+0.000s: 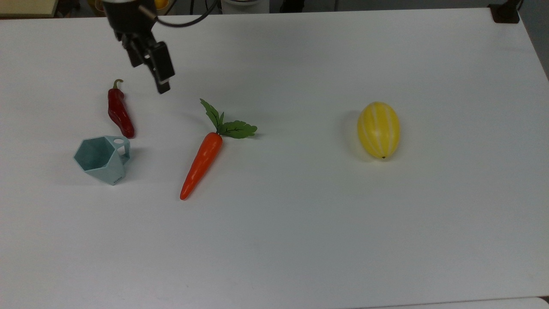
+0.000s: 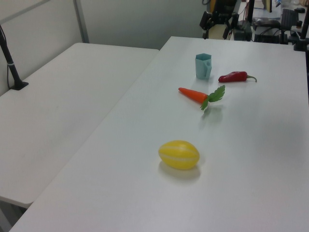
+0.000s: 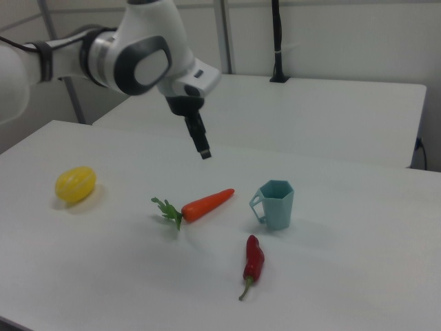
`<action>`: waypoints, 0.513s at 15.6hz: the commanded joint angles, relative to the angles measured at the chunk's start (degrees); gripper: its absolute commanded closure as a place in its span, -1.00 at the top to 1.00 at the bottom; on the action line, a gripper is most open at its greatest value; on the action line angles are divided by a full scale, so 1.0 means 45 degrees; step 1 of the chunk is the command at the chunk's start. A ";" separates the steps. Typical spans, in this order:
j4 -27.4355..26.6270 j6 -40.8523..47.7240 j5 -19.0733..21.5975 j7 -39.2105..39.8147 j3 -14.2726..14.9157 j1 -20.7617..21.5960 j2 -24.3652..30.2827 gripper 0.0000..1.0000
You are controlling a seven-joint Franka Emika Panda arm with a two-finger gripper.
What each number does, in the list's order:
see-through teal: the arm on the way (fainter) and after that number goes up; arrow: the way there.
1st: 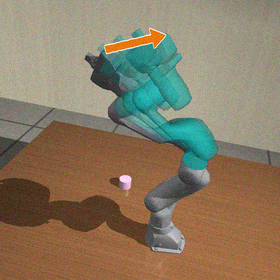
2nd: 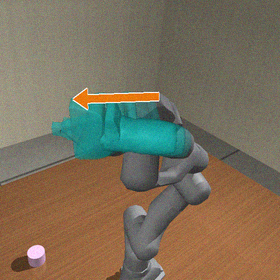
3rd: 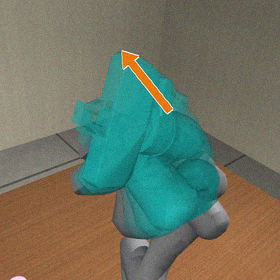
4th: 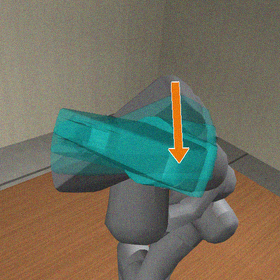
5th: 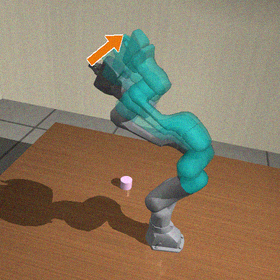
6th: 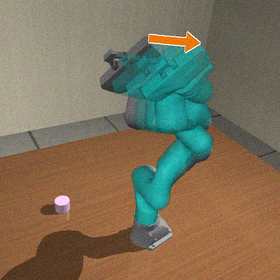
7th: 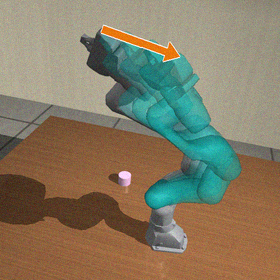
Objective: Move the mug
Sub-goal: 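Lower the open gripper onto the rim of the teal mug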
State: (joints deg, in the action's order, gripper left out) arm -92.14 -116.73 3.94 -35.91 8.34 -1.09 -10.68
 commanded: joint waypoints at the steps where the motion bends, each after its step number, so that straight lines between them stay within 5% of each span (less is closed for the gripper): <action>1: 0.0183 -0.0699 0.0082 -0.0341 0.0254 -0.0227 -0.0574 0.82; 8: 0.0027 -0.1968 0.0082 -0.0322 0.0509 -0.0383 -0.1376 0.30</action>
State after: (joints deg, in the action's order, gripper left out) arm -92.13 -122.98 3.94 -36.49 10.00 -3.17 -15.27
